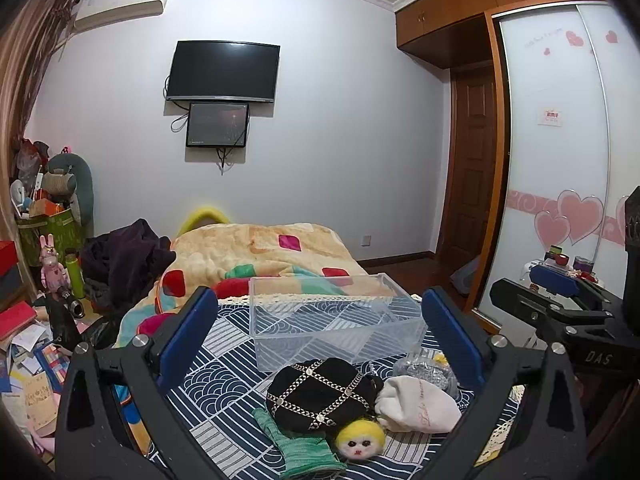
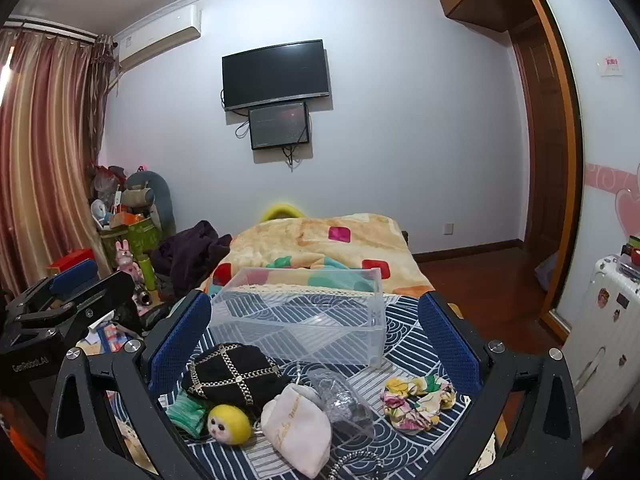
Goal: Organize soft objects
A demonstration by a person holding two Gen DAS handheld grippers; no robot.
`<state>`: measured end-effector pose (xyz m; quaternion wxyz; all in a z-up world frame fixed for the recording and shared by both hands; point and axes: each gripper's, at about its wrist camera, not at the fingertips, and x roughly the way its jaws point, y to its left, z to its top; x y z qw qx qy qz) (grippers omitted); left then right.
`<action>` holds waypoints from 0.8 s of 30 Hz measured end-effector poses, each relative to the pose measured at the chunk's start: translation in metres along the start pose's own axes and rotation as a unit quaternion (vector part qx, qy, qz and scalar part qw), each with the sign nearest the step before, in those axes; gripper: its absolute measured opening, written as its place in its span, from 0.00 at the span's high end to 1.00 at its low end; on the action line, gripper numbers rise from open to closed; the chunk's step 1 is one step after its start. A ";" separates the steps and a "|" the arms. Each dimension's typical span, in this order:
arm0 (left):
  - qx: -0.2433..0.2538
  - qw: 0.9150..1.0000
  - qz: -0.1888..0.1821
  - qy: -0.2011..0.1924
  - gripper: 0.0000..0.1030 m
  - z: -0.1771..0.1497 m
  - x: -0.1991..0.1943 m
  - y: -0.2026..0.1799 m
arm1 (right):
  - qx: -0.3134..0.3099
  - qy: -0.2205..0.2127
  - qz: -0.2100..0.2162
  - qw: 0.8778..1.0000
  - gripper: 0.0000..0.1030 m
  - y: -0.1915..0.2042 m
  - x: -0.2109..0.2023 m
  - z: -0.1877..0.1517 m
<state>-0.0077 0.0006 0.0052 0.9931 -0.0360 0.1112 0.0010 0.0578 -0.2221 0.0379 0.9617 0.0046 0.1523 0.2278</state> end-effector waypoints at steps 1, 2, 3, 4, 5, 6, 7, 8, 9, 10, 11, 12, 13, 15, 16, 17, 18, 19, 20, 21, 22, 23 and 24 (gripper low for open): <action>0.001 1.000 0.000 -0.001 0.00 0.000 0.000 -0.001 | 0.002 -0.001 0.000 1.000 0.00 -0.001 -0.001 0.000; 0.002 1.000 0.001 -0.001 0.00 0.000 0.000 -0.001 | 0.002 0.000 0.000 1.000 0.00 -0.001 -0.001 0.000; 0.002 1.000 0.000 -0.001 0.00 0.000 0.000 0.000 | 0.002 0.000 0.000 1.000 0.00 -0.001 -0.001 0.000; 0.002 1.000 -0.001 -0.001 0.00 0.000 0.000 0.000 | 0.002 0.000 0.000 1.000 0.00 -0.001 -0.001 0.000; 0.003 1.000 -0.001 0.000 0.00 0.000 0.000 0.000 | 0.002 0.000 0.000 1.000 0.00 -0.001 -0.001 0.000; 0.004 1.000 -0.002 0.000 0.00 0.000 0.000 0.000 | 0.002 -0.001 0.000 1.000 0.00 -0.001 -0.001 0.000; 0.004 1.000 -0.001 0.000 0.00 0.000 0.000 -0.001 | 0.003 0.000 0.000 1.000 0.00 -0.002 -0.001 0.000; 0.005 1.000 -0.001 0.000 0.00 0.000 0.000 -0.001 | 0.002 -0.001 0.000 1.000 0.00 -0.001 -0.001 0.000; 0.005 1.000 -0.001 0.000 0.00 0.000 0.000 -0.002 | 0.002 -0.002 0.000 1.000 0.00 -0.001 -0.001 0.000; 0.006 1.000 -0.001 0.000 0.00 0.000 0.000 -0.002 | 0.002 -0.002 0.000 1.000 0.00 -0.001 -0.002 0.000; 0.006 1.000 -0.001 0.000 0.00 0.001 0.000 -0.002 | 0.002 -0.002 0.000 1.000 0.00 -0.001 -0.002 0.000; 0.006 1.000 -0.001 -0.001 0.00 0.001 0.000 -0.001 | 0.003 -0.002 0.001 1.000 0.00 -0.001 -0.002 0.001; 0.007 1.000 -0.001 -0.001 0.00 0.001 -0.001 -0.002 | 0.003 -0.002 0.001 1.000 0.00 -0.001 -0.002 0.001; 0.007 1.000 -0.001 -0.002 0.00 0.000 -0.002 -0.002 | 0.003 -0.003 0.000 1.000 0.00 -0.001 -0.002 0.001; 0.008 1.000 -0.001 -0.002 0.00 0.001 -0.003 -0.002 | 0.003 -0.003 0.000 1.000 0.00 0.000 -0.002 0.001; 0.008 1.000 -0.001 -0.003 0.00 0.001 -0.003 -0.002 | 0.003 -0.004 0.001 1.000 0.00 0.000 -0.002 0.001; 0.007 1.000 -0.001 -0.002 0.00 0.001 -0.003 -0.003 | 0.003 -0.004 0.001 1.000 0.00 0.000 -0.003 0.001; 0.007 1.000 -0.001 -0.002 0.00 0.001 -0.002 -0.003 | 0.003 -0.005 0.001 1.000 0.00 0.000 -0.003 0.001; 0.007 1.000 -0.002 -0.002 0.00 0.001 -0.003 -0.003 | 0.003 -0.006 0.001 1.000 0.00 0.001 -0.004 0.001; 0.007 1.000 -0.001 -0.002 0.00 0.001 -0.003 -0.003 | 0.003 -0.006 0.001 1.000 0.00 0.001 -0.004 0.002; 0.007 1.000 -0.001 -0.002 0.00 0.000 -0.003 -0.003 | 0.003 -0.006 0.001 1.000 0.00 0.001 -0.004 0.002; 0.007 1.000 -0.001 -0.002 0.00 0.000 -0.003 -0.003 | 0.003 -0.006 0.001 1.000 0.00 0.001 -0.004 0.002; 0.008 1.000 -0.001 -0.003 0.00 0.000 -0.003 -0.003 | 0.003 -0.006 0.001 1.000 0.00 0.001 -0.004 0.002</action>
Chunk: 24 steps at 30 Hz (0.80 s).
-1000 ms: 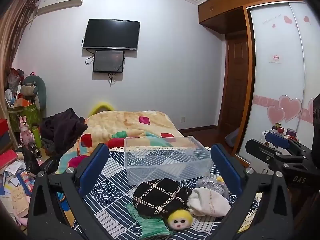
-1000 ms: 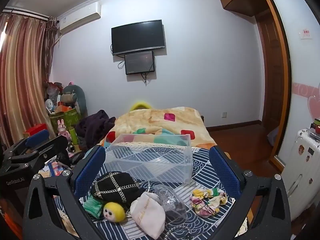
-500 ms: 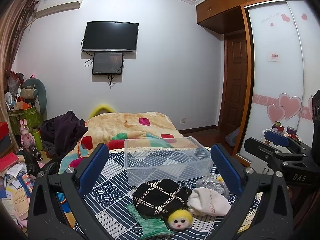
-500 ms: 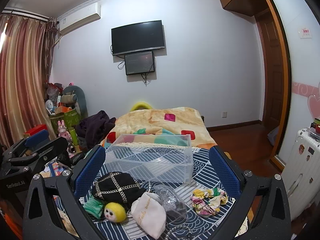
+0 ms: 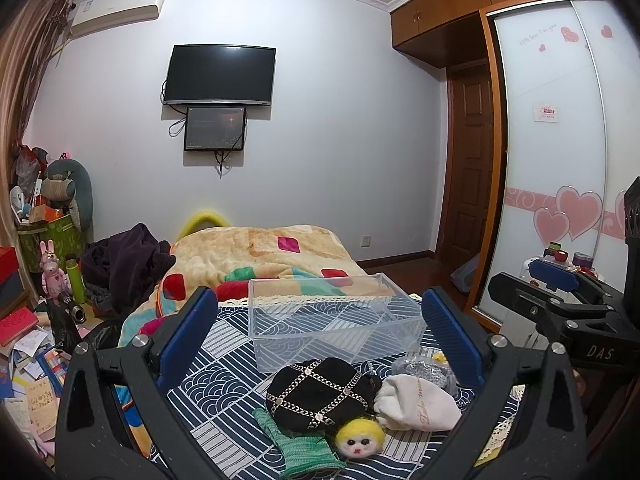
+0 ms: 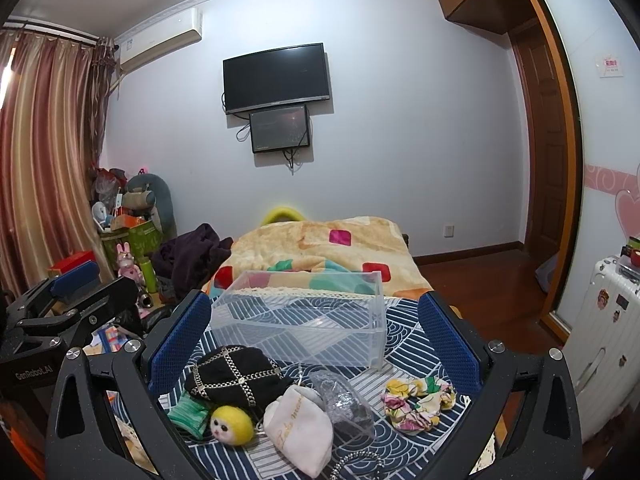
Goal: Organize soft objects
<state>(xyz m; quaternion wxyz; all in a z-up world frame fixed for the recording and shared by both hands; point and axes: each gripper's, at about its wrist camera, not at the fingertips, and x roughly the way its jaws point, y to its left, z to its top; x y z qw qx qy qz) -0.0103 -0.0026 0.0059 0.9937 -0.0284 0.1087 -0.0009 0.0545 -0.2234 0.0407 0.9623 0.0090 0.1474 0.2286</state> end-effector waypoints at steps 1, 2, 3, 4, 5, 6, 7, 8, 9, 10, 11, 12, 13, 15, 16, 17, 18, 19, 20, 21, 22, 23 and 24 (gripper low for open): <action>0.000 1.000 0.000 0.000 0.00 0.000 0.000 0.000 | 0.000 0.000 0.000 1.000 0.00 0.000 0.000 0.000; 0.000 1.000 0.000 0.000 0.00 0.000 0.000 0.000 | 0.000 0.000 0.000 1.000 0.00 0.000 0.000 0.000; 0.000 1.000 0.000 0.000 0.00 0.000 0.000 0.000 | 0.000 0.000 -0.001 1.000 0.00 0.000 0.000 0.001; 0.000 1.000 0.000 0.000 0.00 0.000 0.000 0.000 | 0.000 -0.001 -0.001 1.000 0.00 0.001 -0.001 0.001; 0.000 1.000 0.000 0.000 0.00 0.000 0.000 0.000 | 0.000 0.000 0.000 1.000 0.00 0.000 -0.001 0.001; 0.000 1.000 0.000 0.000 0.00 0.000 0.000 0.000 | 0.000 -0.001 0.000 1.000 0.00 0.000 -0.002 0.001; 0.000 1.000 0.000 0.000 0.00 0.000 0.000 0.000 | 0.000 -0.001 0.000 1.000 0.00 0.000 -0.002 0.002; 0.000 1.000 0.000 0.000 0.00 0.000 0.000 0.000 | 0.000 -0.002 0.000 1.000 0.00 0.000 -0.002 0.002; 0.000 1.000 0.000 0.000 0.00 0.000 0.000 0.000 | -0.001 -0.003 0.000 1.000 0.00 0.000 -0.003 0.002; 0.000 1.000 0.000 0.000 0.00 0.000 0.000 0.000 | -0.001 -0.003 0.000 1.000 0.00 0.000 -0.003 0.002; 0.000 1.000 0.000 0.000 0.00 0.000 0.000 0.000 | 0.000 -0.003 0.000 1.000 0.00 0.000 -0.003 0.002; 0.000 1.000 0.000 0.000 0.00 0.000 0.000 0.000 | 0.000 -0.003 0.000 1.000 0.00 0.000 -0.003 0.002; 0.000 1.000 0.000 0.000 0.00 0.000 0.000 0.000 | 0.000 -0.003 0.001 1.000 0.00 0.000 -0.003 0.003; 0.000 1.000 0.000 0.000 0.00 0.000 0.000 0.000 | 0.000 -0.004 0.001 1.000 0.00 0.000 -0.004 0.004; 0.000 1.000 0.000 0.000 0.00 0.000 0.000 0.000 | 0.000 -0.004 0.001 1.000 0.00 0.000 -0.004 0.003; 0.000 1.000 -0.001 0.000 0.00 0.000 0.000 0.000 | 0.000 -0.004 0.001 1.000 0.00 0.000 -0.004 0.003; 0.000 1.000 -0.001 0.000 0.00 0.000 -0.001 0.000 | 0.000 -0.004 0.001 1.000 0.00 0.000 -0.005 0.004; 0.000 1.000 -0.001 -0.001 0.00 -0.001 -0.001 0.000 | 0.000 -0.004 0.002 1.000 0.00 0.000 -0.005 0.004; 0.000 1.000 -0.001 -0.001 0.00 -0.001 -0.001 0.000 | -0.001 -0.005 0.002 1.000 0.00 0.001 -0.005 0.004; 0.000 1.000 -0.001 -0.001 0.00 -0.001 -0.001 0.000 | 0.000 -0.005 0.001 1.000 0.00 0.000 -0.005 0.004; 0.000 1.000 -0.001 -0.001 0.00 -0.001 -0.001 0.000 | 0.000 -0.005 0.002 1.000 0.00 0.000 -0.005 0.004; 0.000 1.000 -0.001 -0.001 0.00 -0.001 -0.001 0.000 | -0.001 -0.005 0.002 1.000 0.00 0.000 -0.005 0.004; -0.001 1.000 -0.001 -0.001 0.00 0.000 -0.001 -0.001 | 0.000 -0.005 0.001 1.000 0.00 0.000 -0.005 0.004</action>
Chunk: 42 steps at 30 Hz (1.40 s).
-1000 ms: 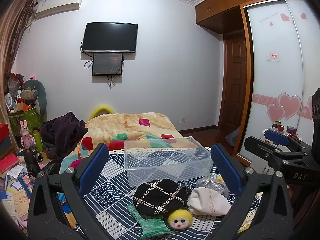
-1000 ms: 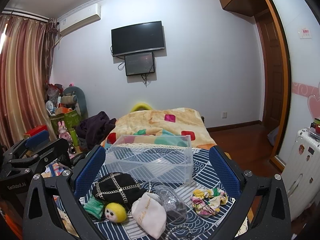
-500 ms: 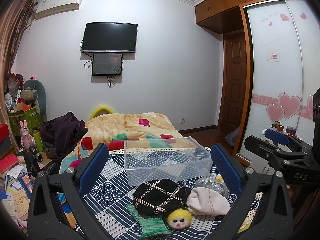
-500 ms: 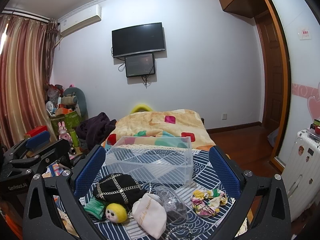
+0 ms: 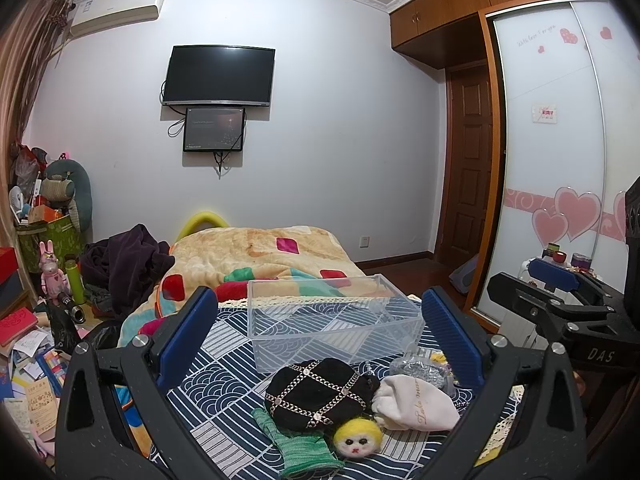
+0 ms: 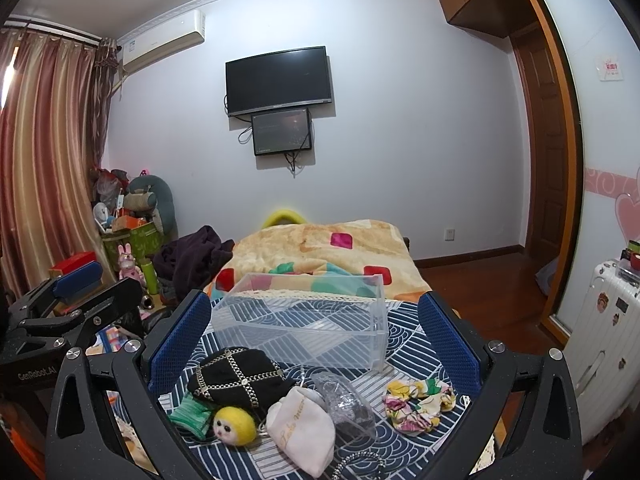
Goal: Organize soft objects
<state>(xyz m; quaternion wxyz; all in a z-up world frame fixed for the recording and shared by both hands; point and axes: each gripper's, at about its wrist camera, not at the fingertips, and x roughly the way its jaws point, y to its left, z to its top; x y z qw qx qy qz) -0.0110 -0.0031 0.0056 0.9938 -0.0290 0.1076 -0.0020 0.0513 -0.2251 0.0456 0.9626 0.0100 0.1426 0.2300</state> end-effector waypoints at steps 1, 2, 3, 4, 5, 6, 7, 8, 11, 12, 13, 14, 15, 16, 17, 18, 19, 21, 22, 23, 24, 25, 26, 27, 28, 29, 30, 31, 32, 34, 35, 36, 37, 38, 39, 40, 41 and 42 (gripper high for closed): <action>0.000 1.000 0.000 0.000 0.00 0.000 0.000 -0.001 | 0.000 0.000 0.000 1.000 0.00 0.000 0.000 0.001; 0.000 1.000 0.000 0.000 0.00 0.000 0.000 -0.001 | 0.000 0.000 0.000 1.000 0.00 0.000 0.000 0.000; 0.000 1.000 0.000 0.000 0.00 0.000 0.000 -0.001 | 0.000 0.000 0.000 1.000 0.00 0.000 0.000 0.000; 0.000 1.000 0.000 0.000 0.00 0.000 0.000 -0.001 | 0.000 0.000 0.000 1.000 0.00 0.000 0.000 0.000; 0.000 1.000 0.000 0.000 0.00 0.000 0.000 -0.001 | 0.000 0.000 0.000 1.000 0.00 0.000 0.000 0.000; 0.000 1.000 0.000 0.000 0.00 0.000 0.000 -0.001 | 0.000 0.000 0.000 1.000 0.00 0.001 0.000 0.000; 0.000 1.000 0.000 0.000 0.00 0.000 0.000 -0.001 | 0.000 0.000 0.000 1.000 0.00 0.001 0.000 0.000; 0.000 1.000 -0.001 0.000 0.00 0.000 -0.001 -0.001 | 0.000 0.000 0.000 1.000 0.00 0.001 0.000 0.001; 0.000 1.000 -0.001 -0.001 0.00 0.001 -0.001 -0.003 | 0.001 -0.001 0.000 1.000 0.00 0.002 -0.001 0.001; 0.000 1.000 -0.001 -0.001 0.00 0.001 -0.001 -0.002 | 0.002 0.000 0.001 1.000 0.00 0.002 -0.001 0.001; 0.000 1.000 -0.001 0.000 0.00 0.001 -0.001 -0.002 | 0.002 0.000 0.001 1.000 0.00 0.002 -0.001 0.001; -0.001 1.000 -0.002 0.001 0.00 0.001 -0.001 -0.002 | 0.002 0.000 0.000 1.000 0.00 0.002 -0.001 0.001; -0.001 1.000 -0.002 0.002 0.00 0.001 -0.001 -0.002 | 0.002 0.001 0.000 1.000 0.00 0.002 0.000 0.001; -0.001 1.000 -0.003 0.003 0.00 0.001 0.000 -0.002 | 0.001 0.001 -0.001 1.000 0.00 0.002 0.000 0.001; -0.001 1.000 -0.003 0.005 0.00 0.001 0.000 -0.002 | 0.001 0.002 -0.001 1.000 0.00 0.002 0.001 0.001; -0.001 1.000 -0.005 0.010 0.00 0.001 0.002 -0.002 | 0.002 0.002 -0.001 1.000 0.00 0.002 0.001 0.000; -0.001 1.000 -0.008 0.016 0.00 0.000 0.004 -0.001 | 0.002 0.003 -0.001 1.000 0.00 0.002 0.002 -0.001; -0.003 0.999 -0.014 0.028 0.00 -0.003 0.010 0.000 | 0.002 0.005 -0.003 1.000 0.00 0.000 0.004 -0.003; -0.004 0.999 -0.016 0.035 0.00 -0.006 0.013 0.002 | 0.002 0.006 -0.004 1.000 0.00 -0.001 0.005 -0.004; -0.004 0.999 -0.020 0.045 0.00 -0.009 0.017 0.003 | 0.001 0.008 -0.004 1.000 0.00 -0.003 0.006 -0.006; -0.004 0.998 -0.025 0.056 0.00 -0.013 0.022 0.005 | 0.001 0.012 -0.006 1.000 0.00 -0.005 0.008 -0.008; -0.005 0.997 -0.027 0.067 0.00 -0.017 0.026 0.006 | 0.001 0.016 -0.010 1.000 0.00 -0.007 0.009 -0.011; -0.006 0.996 -0.028 0.080 0.00 -0.022 0.032 0.008 | 0.002 0.023 -0.014 1.000 0.00 -0.010 0.012 -0.014; -0.006 0.996 -0.027 0.089 0.00 -0.026 0.037 0.010 | 0.005 0.032 -0.017 0.999 0.00 -0.015 0.015 -0.018; -0.007 0.995 -0.024 0.097 0.00 -0.030 0.041 0.011 | 0.009 0.040 -0.017 0.999 0.00 -0.019 0.018 -0.021; -0.008 0.994 -0.019 0.107 0.00 -0.036 0.047 0.013 | 0.015 0.051 -0.016 0.998 0.00 -0.023 0.021 -0.026; -0.009 0.993 -0.017 0.114 0.00 -0.040 0.051 0.014 | 0.022 0.062 -0.014 0.998 0.00 -0.028 0.024 -0.030; -0.012 0.992 -0.015 0.121 0.00 -0.044 0.055 0.015 | 0.029 0.071 -0.012 0.997 0.00 -0.032 0.025 -0.034; -0.016 0.991 -0.013 0.130 0.00 -0.048 0.060 0.017 | 0.038 0.084 -0.008 0.996 0.00 -0.036 0.029 -0.038; -0.023 0.989 -0.006 0.145 0.02 -0.056 0.071 0.021 | 0.051 0.104 0.001 0.993 0.03 -0.040 0.035 -0.046; -0.025 0.988 -0.004 0.150 0.07 -0.059 0.074 0.022 | 0.051 0.116 0.006 0.992 0.08 -0.040 0.040 -0.051; -0.027 0.987 -0.001 0.159 0.10 -0.063 0.079 0.024 | 0.049 0.123 0.007 0.991 0.12 -0.038 0.042 -0.053; -0.031 0.986 -0.001 0.166 0.14 -0.066 0.083 0.026 | 0.046 0.131 0.007 0.990 0.14 -0.037 0.045 -0.056; -0.036 0.984 -0.003 0.175 0.15 -0.070 0.087 0.028 | 0.043 0.140 0.005 0.989 0.17 -0.035 0.049 -0.059; -0.042 0.983 -0.007 0.181 0.16 -0.073 0.091 0.029 | 0.044 0.146 0.006 0.988 0.21 -0.036 0.052 -0.060; -0.047 0.981 -0.009 0.186 0.16 -0.075 0.093 0.030 | 0.046 0.153 0.009 0.987 0.23 -0.036 0.054 -0.063; -0.051 0.980 -0.011 0.191 0.16 -0.078 0.097 0.032 | 0.048 0.160 0.012 0.986 0.27 -0.036 0.057 -0.064; -0.053 0.979 -0.014 0.195 0.16 -0.081 0.100 0.032 | 0.050 0.166 0.012 0.985 0.31 -0.036 0.060 -0.066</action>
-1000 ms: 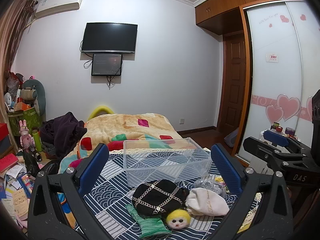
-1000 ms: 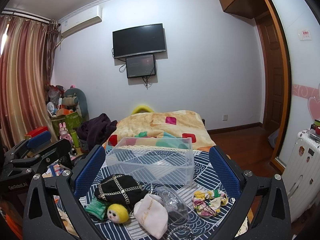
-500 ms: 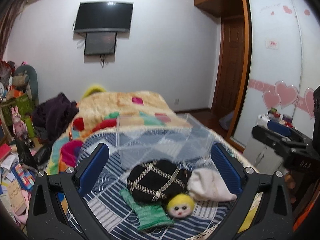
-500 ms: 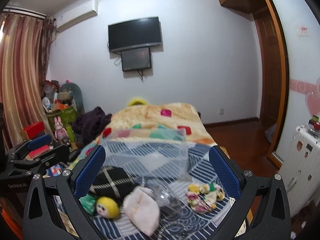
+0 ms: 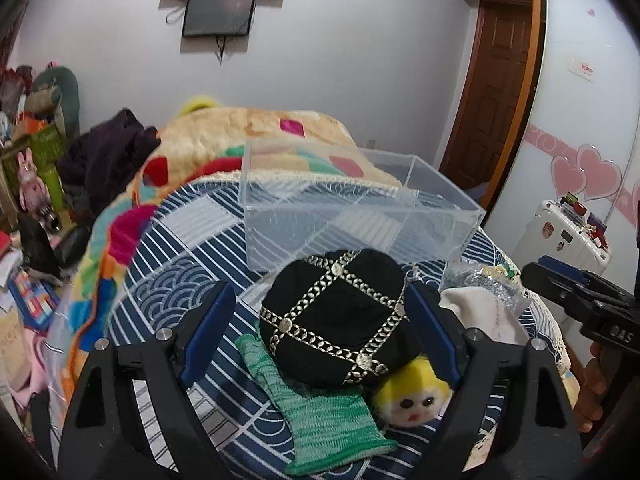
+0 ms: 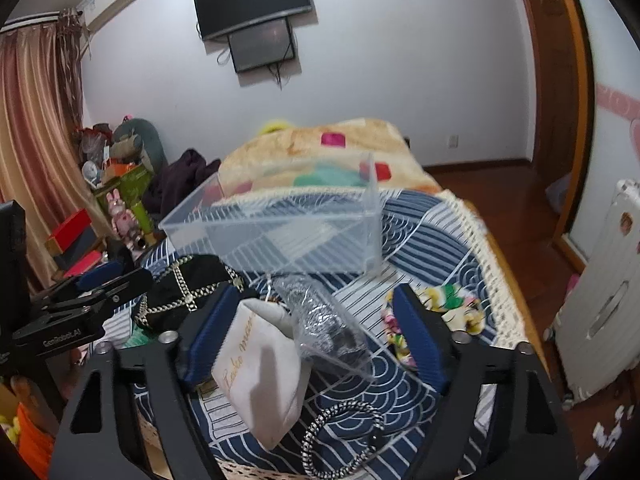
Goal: Organize soft objects
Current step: 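Grasp the black knit hat with the left tool while the right tool grasps the clear plastic bag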
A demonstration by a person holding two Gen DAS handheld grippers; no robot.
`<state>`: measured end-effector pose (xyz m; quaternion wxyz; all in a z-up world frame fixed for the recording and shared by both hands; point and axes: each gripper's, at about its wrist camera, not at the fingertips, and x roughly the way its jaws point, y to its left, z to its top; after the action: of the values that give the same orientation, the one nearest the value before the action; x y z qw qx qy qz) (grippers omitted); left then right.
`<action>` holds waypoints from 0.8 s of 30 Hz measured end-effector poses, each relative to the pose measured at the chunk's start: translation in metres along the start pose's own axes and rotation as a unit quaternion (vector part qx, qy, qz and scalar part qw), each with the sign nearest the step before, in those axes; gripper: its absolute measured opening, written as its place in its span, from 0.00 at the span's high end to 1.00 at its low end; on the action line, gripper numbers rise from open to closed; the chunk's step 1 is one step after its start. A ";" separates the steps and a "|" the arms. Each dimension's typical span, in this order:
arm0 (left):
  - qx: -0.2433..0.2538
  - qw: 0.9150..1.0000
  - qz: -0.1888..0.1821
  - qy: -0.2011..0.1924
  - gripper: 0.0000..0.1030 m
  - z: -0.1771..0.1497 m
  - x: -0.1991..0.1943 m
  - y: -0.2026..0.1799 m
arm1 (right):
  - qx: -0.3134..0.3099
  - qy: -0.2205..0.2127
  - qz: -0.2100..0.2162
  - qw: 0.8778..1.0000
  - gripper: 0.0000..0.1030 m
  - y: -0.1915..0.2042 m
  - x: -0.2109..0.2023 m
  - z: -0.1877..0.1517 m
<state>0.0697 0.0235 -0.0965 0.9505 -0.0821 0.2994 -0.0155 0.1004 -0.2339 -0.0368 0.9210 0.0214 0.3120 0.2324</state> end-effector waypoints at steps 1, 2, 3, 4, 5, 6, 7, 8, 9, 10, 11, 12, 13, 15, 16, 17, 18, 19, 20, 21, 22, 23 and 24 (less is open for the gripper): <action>-0.001 1.000 -0.003 0.005 0.17 -0.001 0.004 0.000 | 0.001 0.006 -0.005 1.000 0.33 -0.001 0.003 0.000; -0.002 1.000 -0.006 0.012 0.18 -0.002 0.009 0.001 | 0.003 0.009 -0.008 1.000 0.37 -0.004 0.007 0.000; -0.003 1.000 -0.009 0.018 0.19 -0.004 0.013 0.000 | 0.005 0.017 -0.009 1.000 0.41 -0.007 0.011 0.000; -0.003 1.000 -0.013 0.024 0.21 -0.005 0.018 0.000 | 0.007 0.024 -0.011 1.000 0.44 -0.010 0.016 0.000; -0.003 0.999 -0.016 0.031 0.22 -0.007 0.022 -0.001 | 0.010 0.034 -0.013 0.999 0.50 -0.013 0.020 0.000; -0.003 0.999 -0.016 0.035 0.23 -0.008 0.026 -0.002 | 0.013 0.044 -0.012 0.999 0.53 -0.015 0.024 -0.001; -0.003 0.999 -0.014 0.038 0.25 -0.009 0.030 -0.003 | 0.016 0.053 -0.009 0.998 0.54 -0.016 0.027 -0.003; -0.003 0.999 -0.013 0.038 0.27 -0.010 0.032 -0.003 | 0.021 0.063 -0.005 0.998 0.56 -0.019 0.030 -0.006; -0.002 0.999 -0.014 0.039 0.28 -0.011 0.033 -0.003 | 0.023 0.070 -0.002 0.997 0.57 -0.017 0.034 -0.007; -0.003 0.999 -0.017 0.040 0.32 -0.012 0.033 -0.003 | 0.025 0.074 0.002 0.997 0.59 -0.015 0.037 -0.007; -0.003 0.999 -0.022 0.042 0.35 -0.012 0.033 -0.002 | 0.028 0.076 0.008 0.997 0.65 -0.016 0.037 -0.009; -0.003 0.999 -0.029 0.043 0.37 -0.012 0.033 -0.001 | 0.030 0.077 0.014 0.996 0.69 -0.016 0.037 -0.009; -0.003 0.999 -0.031 0.043 0.42 -0.012 0.033 -0.001 | 0.029 0.077 0.018 0.996 0.71 -0.015 0.036 -0.010; -0.002 0.998 -0.033 0.044 0.53 -0.013 0.032 0.000 | 0.023 0.075 0.016 0.997 0.75 -0.013 0.034 -0.010; -0.002 0.998 -0.034 0.044 0.59 -0.013 0.032 0.000 | 0.020 0.074 0.016 0.997 0.77 -0.013 0.035 -0.010; -0.003 0.998 -0.033 0.043 0.62 -0.012 0.031 0.000 | 0.019 0.073 0.015 0.997 0.79 -0.013 0.034 -0.010; -0.004 0.999 -0.033 0.041 0.64 -0.012 0.029 0.001 | 0.018 0.072 0.013 0.997 0.81 -0.013 0.034 -0.010; -0.005 0.999 -0.033 0.040 0.66 -0.011 0.028 0.002 | 0.017 0.071 0.012 0.997 0.82 -0.013 0.034 -0.010; -0.006 0.999 -0.034 0.038 0.67 -0.011 0.026 0.003 | 0.016 0.068 0.009 0.998 0.84 -0.013 0.033 -0.009; -0.007 0.999 -0.034 0.036 0.67 -0.010 0.024 0.003 | 0.016 0.064 0.007 0.998 0.85 -0.014 0.032 -0.008; -0.009 0.999 -0.034 0.032 0.68 -0.009 0.021 0.004 | 0.016 0.061 0.006 0.998 0.85 -0.014 0.031 -0.006; -0.009 0.999 -0.034 0.028 0.68 -0.007 0.018 0.005 | 0.017 0.056 0.006 0.998 0.85 -0.014 0.030 -0.004; -0.010 0.999 -0.035 0.024 0.69 -0.006 0.015 0.005 | 0.018 0.052 0.006 0.998 0.86 -0.014 0.029 -0.002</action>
<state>0.0784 0.0262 -0.1103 0.9411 -0.1012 0.3190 -0.0475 0.1249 -0.2339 -0.0576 0.9016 0.0276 0.3634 0.2329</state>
